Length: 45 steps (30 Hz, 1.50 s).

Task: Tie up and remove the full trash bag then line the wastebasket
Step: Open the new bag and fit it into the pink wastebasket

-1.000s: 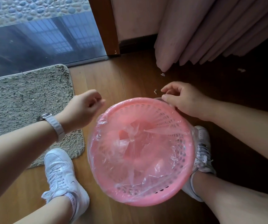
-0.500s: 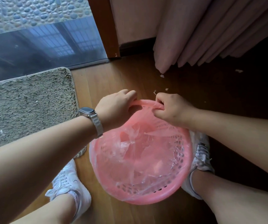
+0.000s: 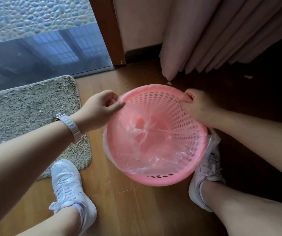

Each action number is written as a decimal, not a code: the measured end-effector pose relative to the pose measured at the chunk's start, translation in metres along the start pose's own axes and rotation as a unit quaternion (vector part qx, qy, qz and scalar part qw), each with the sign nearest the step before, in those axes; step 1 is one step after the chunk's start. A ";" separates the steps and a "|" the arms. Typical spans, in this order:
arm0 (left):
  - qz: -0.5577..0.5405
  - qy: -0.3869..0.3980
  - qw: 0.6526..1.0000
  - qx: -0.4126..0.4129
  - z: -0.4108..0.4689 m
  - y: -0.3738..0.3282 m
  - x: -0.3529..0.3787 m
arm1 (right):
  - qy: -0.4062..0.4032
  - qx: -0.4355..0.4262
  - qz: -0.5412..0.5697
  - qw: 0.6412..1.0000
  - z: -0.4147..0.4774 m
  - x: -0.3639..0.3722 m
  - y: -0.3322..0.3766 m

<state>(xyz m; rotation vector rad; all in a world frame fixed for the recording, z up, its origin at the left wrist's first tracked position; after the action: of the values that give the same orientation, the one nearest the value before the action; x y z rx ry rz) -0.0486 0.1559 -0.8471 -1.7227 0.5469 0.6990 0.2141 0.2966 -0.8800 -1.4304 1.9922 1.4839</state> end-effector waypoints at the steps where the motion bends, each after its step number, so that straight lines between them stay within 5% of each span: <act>1: -0.010 0.013 1.000 -0.005 -0.003 0.002 0.003 | -0.003 -0.007 -0.029 1.000 0.000 -0.001 0.003; 8: 0.059 0.026 0.997 0.040 0.000 -0.009 0.014 | -0.023 -0.169 -0.121 0.978 -0.012 -0.006 0.084; 15: 0.008 0.045 0.994 0.095 0.014 -0.032 0.027 | 0.088 -0.219 -0.164 0.958 -0.032 0.052 0.137; 21: -0.009 0.027 0.998 0.057 0.017 -0.029 0.023 | 0.115 -0.126 -0.135 0.976 -0.018 0.050 0.102; 26: 0.062 -0.013 0.997 0.050 0.007 -0.016 0.001 | 0.051 -0.041 -0.044 0.997 0.000 0.023 0.061; 35: 0.118 -0.049 0.991 0.030 0.000 0.008 -0.009 | 0.030 -0.013 -0.061 0.998 -0.002 0.022 0.051; 39: 0.079 -0.045 0.996 0.009 0.007 0.011 -0.003 | -0.011 -0.118 -0.174 0.978 -0.011 0.011 0.085; 45: 0.005 0.013 0.997 0.069 0.020 -0.028 0.019 | 0.039 -0.247 -0.207 0.946 -0.036 0.045 0.143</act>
<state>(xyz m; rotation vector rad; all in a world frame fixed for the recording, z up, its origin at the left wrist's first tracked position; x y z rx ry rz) -0.0196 0.1819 -0.8451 -1.6027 0.6092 0.6310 0.0869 0.2406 -0.8139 -1.9782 1.2721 1.8099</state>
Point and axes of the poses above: each hand's wrist, its own z-axis towards the middle knuckle, its own x-axis out of the palm, y = z × x, the point moved 10 cm from there along z, towards the middle knuckle, and after that the axes turned 11 degrees about x, right-handed, at the moved point
